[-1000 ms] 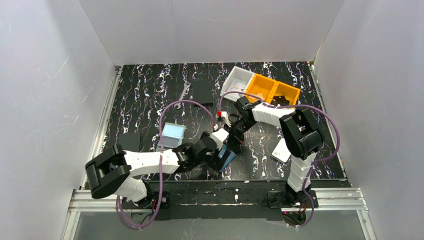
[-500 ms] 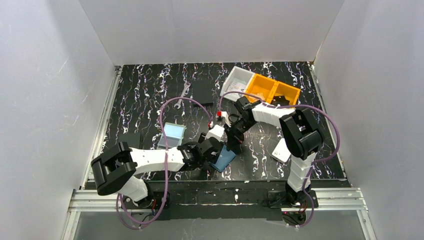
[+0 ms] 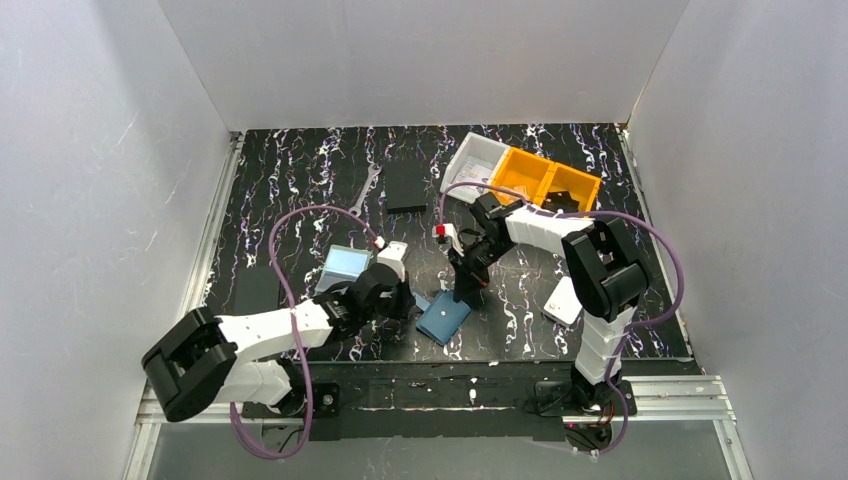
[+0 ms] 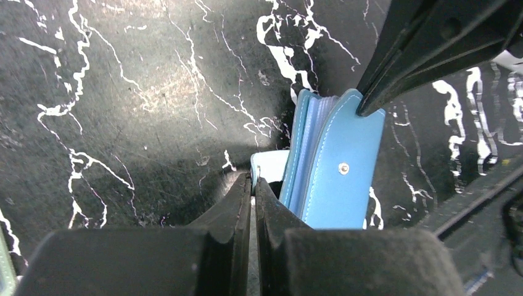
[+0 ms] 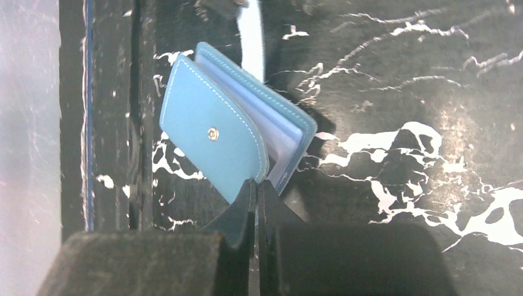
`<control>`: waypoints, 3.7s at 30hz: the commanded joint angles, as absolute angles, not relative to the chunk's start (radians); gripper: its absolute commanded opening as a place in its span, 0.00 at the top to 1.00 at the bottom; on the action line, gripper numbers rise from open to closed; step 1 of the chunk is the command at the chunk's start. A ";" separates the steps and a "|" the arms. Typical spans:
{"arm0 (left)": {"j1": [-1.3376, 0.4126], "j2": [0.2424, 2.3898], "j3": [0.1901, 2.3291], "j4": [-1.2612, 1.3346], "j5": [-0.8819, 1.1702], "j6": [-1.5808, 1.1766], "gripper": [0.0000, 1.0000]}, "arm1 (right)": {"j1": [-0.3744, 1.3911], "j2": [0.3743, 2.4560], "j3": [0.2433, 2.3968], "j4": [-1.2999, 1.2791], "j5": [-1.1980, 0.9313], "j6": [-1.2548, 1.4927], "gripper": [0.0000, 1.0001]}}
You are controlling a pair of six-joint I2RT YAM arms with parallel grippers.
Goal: Take the credit cards out of the card holder
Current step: Open the card holder at the center of the board.
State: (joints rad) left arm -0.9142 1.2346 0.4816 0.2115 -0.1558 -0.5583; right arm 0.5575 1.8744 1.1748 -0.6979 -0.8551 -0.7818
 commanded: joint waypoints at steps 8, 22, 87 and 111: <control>-0.814 0.947 0.347 0.295 -0.052 -0.745 1.00 | 0.545 1.715 1.181 -1.018 -0.950 -1.566 0.99; -0.785 0.941 0.368 0.237 -0.053 -0.757 1.00 | 0.396 1.669 1.054 -0.864 -0.697 -1.684 0.55; -0.782 0.942 0.216 0.285 0.045 -0.860 0.58 | 0.812 1.750 1.105 -0.236 -0.611 -0.378 0.76; -0.785 0.778 0.293 0.096 0.143 -0.924 0.49 | 0.895 1.762 1.051 -0.154 -0.498 -0.269 0.70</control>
State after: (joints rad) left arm -0.7872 0.6434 0.2981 -0.0330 0.0967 -0.9001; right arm 0.9092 1.8080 1.0767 -0.1917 -0.4881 -0.2817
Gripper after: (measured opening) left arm 0.539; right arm 0.290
